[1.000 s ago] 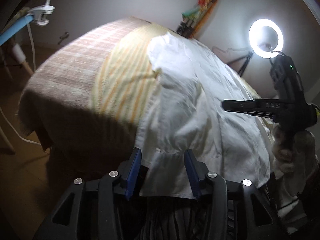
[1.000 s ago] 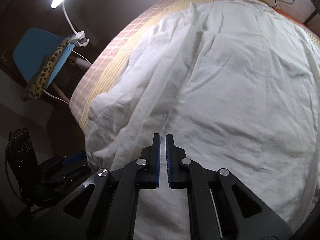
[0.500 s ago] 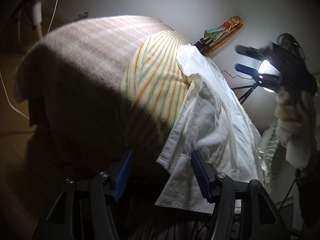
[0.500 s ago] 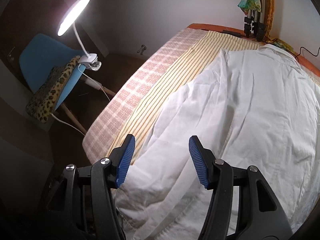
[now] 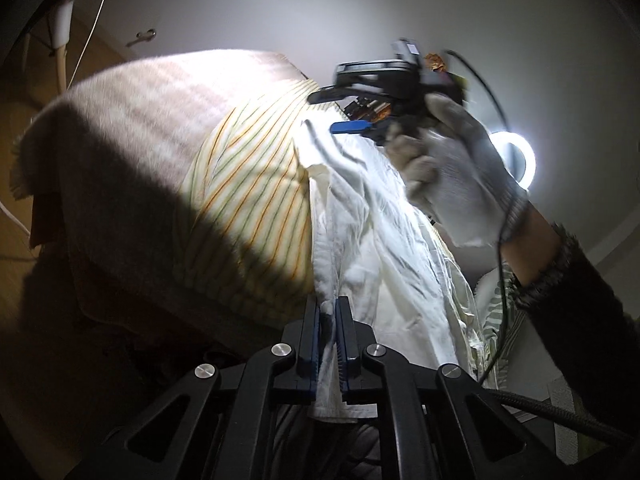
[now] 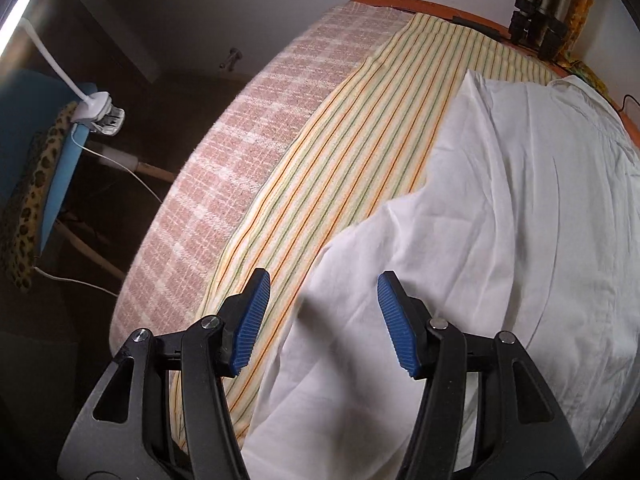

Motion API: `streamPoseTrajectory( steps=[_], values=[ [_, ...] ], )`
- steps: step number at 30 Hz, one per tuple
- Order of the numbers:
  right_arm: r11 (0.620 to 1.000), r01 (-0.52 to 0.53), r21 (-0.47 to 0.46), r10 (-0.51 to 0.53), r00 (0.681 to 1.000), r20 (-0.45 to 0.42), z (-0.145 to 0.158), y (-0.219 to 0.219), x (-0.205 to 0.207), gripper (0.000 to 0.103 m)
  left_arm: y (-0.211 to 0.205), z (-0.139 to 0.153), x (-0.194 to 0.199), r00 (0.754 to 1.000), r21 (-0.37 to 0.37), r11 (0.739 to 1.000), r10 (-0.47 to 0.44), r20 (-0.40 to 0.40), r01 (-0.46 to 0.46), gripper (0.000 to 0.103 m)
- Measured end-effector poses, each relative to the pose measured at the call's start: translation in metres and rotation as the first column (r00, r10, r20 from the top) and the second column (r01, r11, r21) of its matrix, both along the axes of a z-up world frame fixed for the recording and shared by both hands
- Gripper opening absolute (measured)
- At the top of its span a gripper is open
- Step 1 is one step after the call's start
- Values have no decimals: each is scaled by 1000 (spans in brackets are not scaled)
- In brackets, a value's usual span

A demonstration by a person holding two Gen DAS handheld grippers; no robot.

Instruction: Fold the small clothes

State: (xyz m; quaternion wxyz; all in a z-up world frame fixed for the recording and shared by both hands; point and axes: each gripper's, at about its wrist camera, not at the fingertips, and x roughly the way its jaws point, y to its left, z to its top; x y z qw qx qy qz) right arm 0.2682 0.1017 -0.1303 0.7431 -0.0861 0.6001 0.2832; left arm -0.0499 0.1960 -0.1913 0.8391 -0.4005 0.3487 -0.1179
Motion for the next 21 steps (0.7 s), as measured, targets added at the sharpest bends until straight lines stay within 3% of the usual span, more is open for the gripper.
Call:
streamPoseTrajectory(
  steps=[5, 14, 17, 20, 21],
  values=[
    [994, 2, -107, 2, 999, 32, -7, 17, 16, 59, -8, 18, 7, 1000, 34, 999, -17, 21, 16, 3],
    [990, -2, -138, 1, 1000, -9, -17, 32, 37, 59, -41, 44, 15, 996, 176, 981, -88, 30, 81, 3],
    [990, -6, -142, 4, 1000, -18, -21, 31, 40, 57, -48, 45, 16, 995, 176, 980, -97, 31, 90, 3],
    [989, -13, -147, 13, 1000, -2, -21, 27, 39, 40, -51, 47, 17, 994, 183, 978, -105, 27, 99, 3],
    [988, -17, -156, 18, 1000, 9, -21, 25, 39, 27, -49, 48, 18, 994, 182, 978, -109, 24, 103, 3]
  ],
)
